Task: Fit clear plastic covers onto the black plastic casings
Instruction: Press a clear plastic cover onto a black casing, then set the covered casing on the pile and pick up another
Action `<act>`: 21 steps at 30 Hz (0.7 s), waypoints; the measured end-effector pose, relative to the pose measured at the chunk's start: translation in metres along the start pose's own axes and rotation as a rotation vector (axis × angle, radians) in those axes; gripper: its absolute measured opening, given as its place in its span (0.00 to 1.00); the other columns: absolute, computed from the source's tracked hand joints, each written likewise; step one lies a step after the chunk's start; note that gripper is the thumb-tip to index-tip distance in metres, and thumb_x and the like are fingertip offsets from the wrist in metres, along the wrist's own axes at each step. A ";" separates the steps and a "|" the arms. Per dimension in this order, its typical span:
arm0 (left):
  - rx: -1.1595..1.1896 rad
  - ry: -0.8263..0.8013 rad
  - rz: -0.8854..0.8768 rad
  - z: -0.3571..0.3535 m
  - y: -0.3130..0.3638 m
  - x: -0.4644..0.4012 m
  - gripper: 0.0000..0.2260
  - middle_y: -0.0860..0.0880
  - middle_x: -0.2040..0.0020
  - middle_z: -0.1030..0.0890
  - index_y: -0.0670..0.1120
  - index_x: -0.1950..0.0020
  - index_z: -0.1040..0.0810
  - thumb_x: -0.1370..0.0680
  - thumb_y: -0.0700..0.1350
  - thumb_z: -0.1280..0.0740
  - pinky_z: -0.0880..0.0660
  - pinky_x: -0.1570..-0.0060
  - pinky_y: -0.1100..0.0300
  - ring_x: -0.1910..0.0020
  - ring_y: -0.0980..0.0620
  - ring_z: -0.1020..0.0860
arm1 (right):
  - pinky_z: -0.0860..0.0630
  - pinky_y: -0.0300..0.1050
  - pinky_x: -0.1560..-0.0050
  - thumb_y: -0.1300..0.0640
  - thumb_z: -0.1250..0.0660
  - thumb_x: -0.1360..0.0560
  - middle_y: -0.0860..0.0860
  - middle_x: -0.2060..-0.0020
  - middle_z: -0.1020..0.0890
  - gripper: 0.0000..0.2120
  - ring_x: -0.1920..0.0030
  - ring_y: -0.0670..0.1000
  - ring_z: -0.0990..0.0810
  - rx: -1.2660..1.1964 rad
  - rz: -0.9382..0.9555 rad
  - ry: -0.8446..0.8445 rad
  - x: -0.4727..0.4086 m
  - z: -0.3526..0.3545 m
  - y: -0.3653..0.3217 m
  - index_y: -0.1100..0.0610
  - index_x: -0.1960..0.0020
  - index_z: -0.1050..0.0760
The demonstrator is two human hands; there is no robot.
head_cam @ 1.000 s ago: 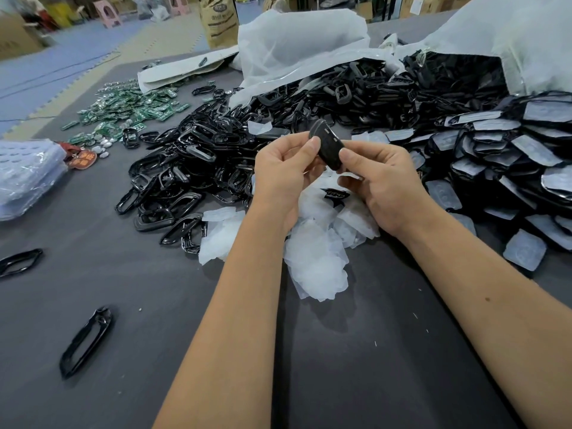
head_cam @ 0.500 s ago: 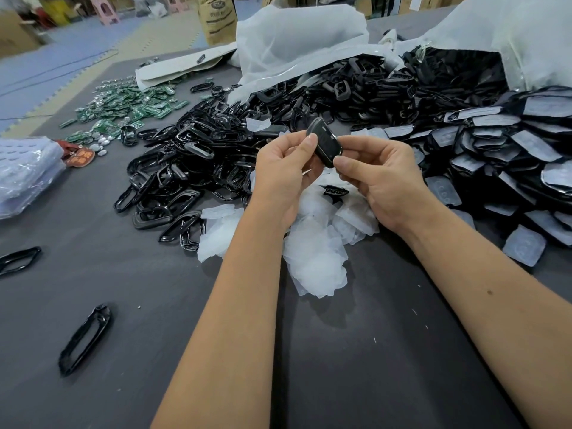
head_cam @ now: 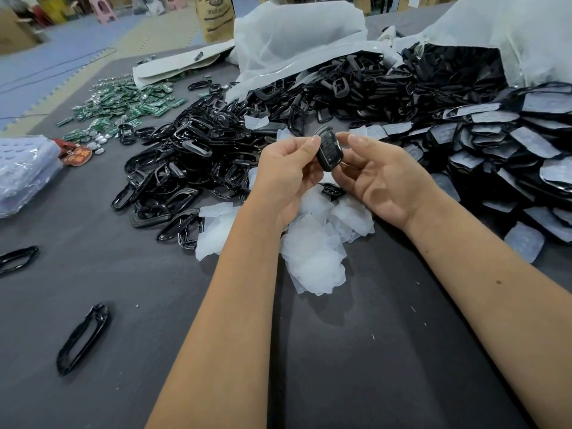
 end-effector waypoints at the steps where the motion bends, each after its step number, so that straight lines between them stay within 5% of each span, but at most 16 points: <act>1: -0.010 -0.009 0.007 -0.001 0.000 0.000 0.07 0.41 0.60 0.20 0.37 0.50 0.20 0.16 0.38 0.35 0.25 0.65 0.64 0.64 0.51 0.25 | 0.17 0.41 0.56 0.63 0.34 0.20 0.55 0.55 0.15 0.11 0.57 0.49 0.16 0.016 0.006 -0.003 0.000 0.001 -0.001 0.63 0.38 0.24; 5: -0.036 -0.021 0.056 -0.001 0.000 0.001 0.08 0.43 0.62 0.19 0.39 0.53 0.19 0.16 0.39 0.35 0.25 0.67 0.64 0.63 0.51 0.26 | 0.18 0.40 0.58 0.65 0.27 0.30 0.55 0.54 0.13 0.19 0.58 0.49 0.14 0.080 0.068 0.027 0.000 0.002 0.000 0.62 0.39 0.21; 17: -0.042 -0.072 0.036 -0.010 0.004 0.003 0.08 0.43 0.61 0.21 0.38 0.51 0.19 0.16 0.39 0.36 0.24 0.66 0.64 0.65 0.53 0.28 | 0.17 0.39 0.57 0.70 0.30 0.27 0.53 0.56 0.12 0.16 0.58 0.49 0.13 0.009 0.073 0.034 0.007 0.003 -0.004 0.62 0.39 0.21; 21: -0.292 -0.037 -0.088 -0.013 0.009 0.003 0.05 0.47 0.64 0.18 0.43 0.51 0.18 0.17 0.40 0.32 0.23 0.63 0.63 0.66 0.54 0.23 | 0.15 0.45 0.54 0.71 0.25 0.28 0.55 0.60 0.13 0.14 0.58 0.52 0.13 0.469 0.251 0.186 0.019 0.006 -0.032 0.60 0.44 0.17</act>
Point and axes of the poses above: each hand's wrist, its own x-axis away from the middle knuckle, its own z-axis out of the back of the hand, y = z × x, the point moved 3 cm from there along -x, towards the middle knuckle
